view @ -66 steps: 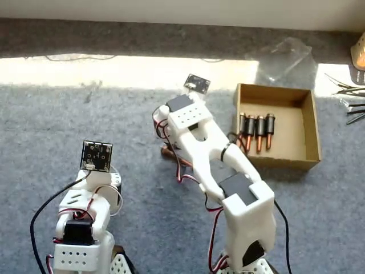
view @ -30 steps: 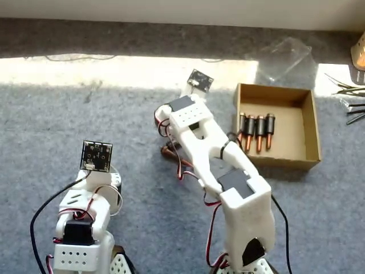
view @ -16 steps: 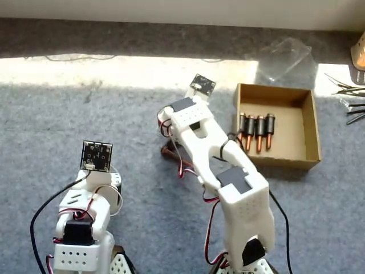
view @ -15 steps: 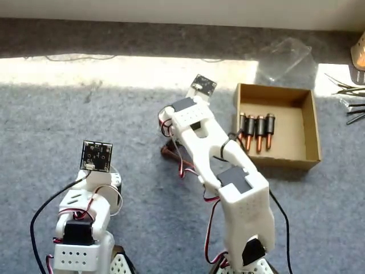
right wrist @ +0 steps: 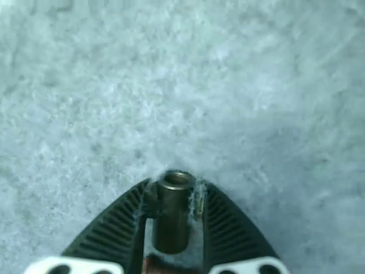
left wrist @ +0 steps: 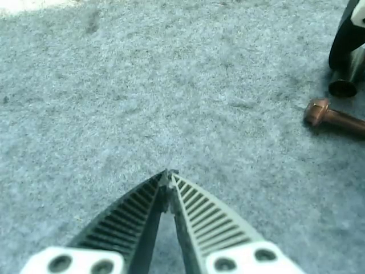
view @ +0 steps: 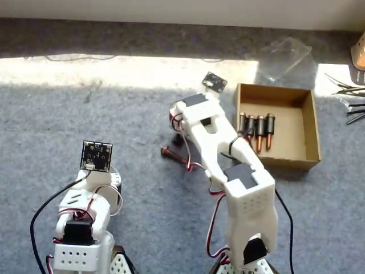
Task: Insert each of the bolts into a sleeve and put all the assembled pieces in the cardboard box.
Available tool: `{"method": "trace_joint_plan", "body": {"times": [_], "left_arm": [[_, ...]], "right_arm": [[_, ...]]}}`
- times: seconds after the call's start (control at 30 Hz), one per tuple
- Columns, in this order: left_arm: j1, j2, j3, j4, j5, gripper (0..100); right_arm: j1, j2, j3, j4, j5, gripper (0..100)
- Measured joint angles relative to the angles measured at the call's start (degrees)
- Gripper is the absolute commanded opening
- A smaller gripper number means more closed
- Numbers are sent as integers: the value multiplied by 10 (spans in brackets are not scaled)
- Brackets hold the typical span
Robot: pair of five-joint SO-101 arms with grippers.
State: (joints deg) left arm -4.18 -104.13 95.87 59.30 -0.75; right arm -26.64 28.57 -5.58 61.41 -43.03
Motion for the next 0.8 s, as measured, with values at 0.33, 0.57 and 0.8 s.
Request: {"method": "trace_joint_plan", "body": {"times": [0.33,0.57,0.8], "left_arm": [[0,0,0,0,0,18],[0,0,0,0,0,18],[0,0,0,0,0,18]], "right_arm": [[10,0,-2,76,405,5],[10,0,-2,78,538,6],[10,0,-2,78,577,7]]}}
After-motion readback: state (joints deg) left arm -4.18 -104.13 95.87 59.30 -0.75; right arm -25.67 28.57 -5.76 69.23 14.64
